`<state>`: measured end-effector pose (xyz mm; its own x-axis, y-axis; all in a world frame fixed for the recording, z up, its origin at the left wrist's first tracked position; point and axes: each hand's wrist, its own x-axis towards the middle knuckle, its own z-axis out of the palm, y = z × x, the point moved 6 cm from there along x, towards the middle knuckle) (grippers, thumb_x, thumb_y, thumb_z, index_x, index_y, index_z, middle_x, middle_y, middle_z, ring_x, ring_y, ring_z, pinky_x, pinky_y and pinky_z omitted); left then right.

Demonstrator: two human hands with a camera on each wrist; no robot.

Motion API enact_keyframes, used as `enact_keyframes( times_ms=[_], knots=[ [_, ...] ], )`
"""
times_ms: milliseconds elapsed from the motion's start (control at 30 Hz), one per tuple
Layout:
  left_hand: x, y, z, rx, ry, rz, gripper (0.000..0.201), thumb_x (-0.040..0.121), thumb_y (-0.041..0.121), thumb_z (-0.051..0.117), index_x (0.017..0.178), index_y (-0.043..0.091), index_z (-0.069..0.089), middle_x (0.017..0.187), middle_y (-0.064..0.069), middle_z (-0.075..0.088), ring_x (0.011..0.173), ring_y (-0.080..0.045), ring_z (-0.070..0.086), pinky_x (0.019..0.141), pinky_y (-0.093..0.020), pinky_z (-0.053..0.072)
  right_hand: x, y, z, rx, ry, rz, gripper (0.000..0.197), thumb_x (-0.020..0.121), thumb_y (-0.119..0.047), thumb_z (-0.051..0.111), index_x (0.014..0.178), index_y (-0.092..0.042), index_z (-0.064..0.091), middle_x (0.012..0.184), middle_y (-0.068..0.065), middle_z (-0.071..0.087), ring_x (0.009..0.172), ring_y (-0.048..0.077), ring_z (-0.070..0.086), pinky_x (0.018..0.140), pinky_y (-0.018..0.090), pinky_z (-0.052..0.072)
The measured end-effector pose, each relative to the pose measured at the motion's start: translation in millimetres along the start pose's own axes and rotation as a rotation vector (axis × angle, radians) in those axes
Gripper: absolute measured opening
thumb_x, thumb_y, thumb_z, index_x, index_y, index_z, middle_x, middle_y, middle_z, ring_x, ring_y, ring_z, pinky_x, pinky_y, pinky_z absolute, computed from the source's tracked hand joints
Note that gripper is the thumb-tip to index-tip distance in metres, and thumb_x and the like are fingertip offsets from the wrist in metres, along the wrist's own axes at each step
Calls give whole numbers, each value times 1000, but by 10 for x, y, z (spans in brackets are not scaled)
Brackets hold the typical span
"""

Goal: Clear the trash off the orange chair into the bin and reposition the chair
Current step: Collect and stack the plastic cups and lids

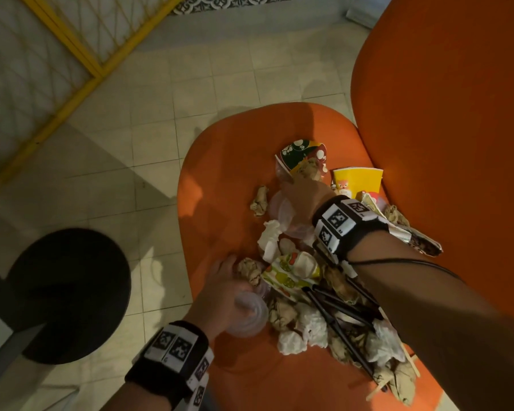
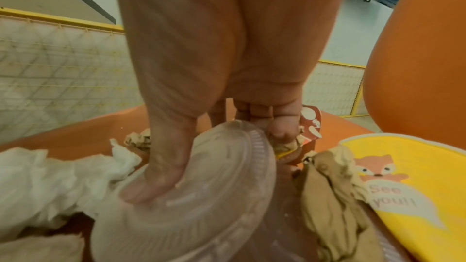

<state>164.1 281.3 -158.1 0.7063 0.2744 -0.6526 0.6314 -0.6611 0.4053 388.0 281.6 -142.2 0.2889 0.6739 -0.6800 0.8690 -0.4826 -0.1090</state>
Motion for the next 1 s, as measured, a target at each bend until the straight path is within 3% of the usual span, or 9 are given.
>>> enact_keyframes(
  times_ms=[100,200,267,333,400,633,767,1000],
  knots=[
    [-42,-9,23,-70,53,7,37,78,41,69,111,27,65,148,-1,22,138,-20,18,109,-24,22,-30,17,-65,20,38,-8,122,63,-22,84,151,-16,0,143,17,28,122,37,48,90,43,51],
    [-56,-30,27,-198,86,13,35,77,33,73,111,28,65,135,4,30,130,-16,32,100,-19,31,-102,43,-108,-5,110,-21,126,57,-28,87,151,-21,4,138,13,35,121,34,47,88,42,50],
    [-62,-8,1,-254,92,38,36,78,27,73,113,30,63,124,6,32,123,-15,39,95,-18,32,-155,72,-122,35,137,-6,117,57,-30,85,149,-24,12,130,11,50,118,31,51,85,36,48],
    [-53,19,-30,-299,99,68,44,77,22,73,117,33,60,123,5,36,120,-16,43,98,-23,37,-233,111,-145,110,170,26,98,61,-31,84,142,-26,29,119,9,61,109,30,58,80,32,47],
    [-34,35,-54,-348,94,73,52,77,18,73,123,34,56,126,2,41,120,-16,46,102,-29,39,-311,144,-152,156,204,41,77,68,-30,80,134,-26,40,113,7,66,103,29,62,80,34,50],
    [-11,82,-166,-467,156,56,60,84,15,66,136,29,42,132,8,55,125,-8,47,105,-23,35,-552,365,-103,363,212,137,60,76,-29,74,131,-25,52,119,8,64,111,28,58,88,36,49],
    [-64,131,-302,-473,275,27,59,84,15,67,137,28,43,125,12,52,117,-2,45,96,-16,33,-733,508,-98,425,266,228,45,80,-30,68,123,-23,57,114,9,65,108,29,59,88,37,50],
    [-221,183,-416,-590,554,-38,43,84,16,68,125,14,55,124,-1,56,113,-17,53,92,-23,40,-1051,553,-29,390,294,337,30,87,-27,56,115,-18,64,110,13,67,102,32,62,83,36,50]
  ],
)
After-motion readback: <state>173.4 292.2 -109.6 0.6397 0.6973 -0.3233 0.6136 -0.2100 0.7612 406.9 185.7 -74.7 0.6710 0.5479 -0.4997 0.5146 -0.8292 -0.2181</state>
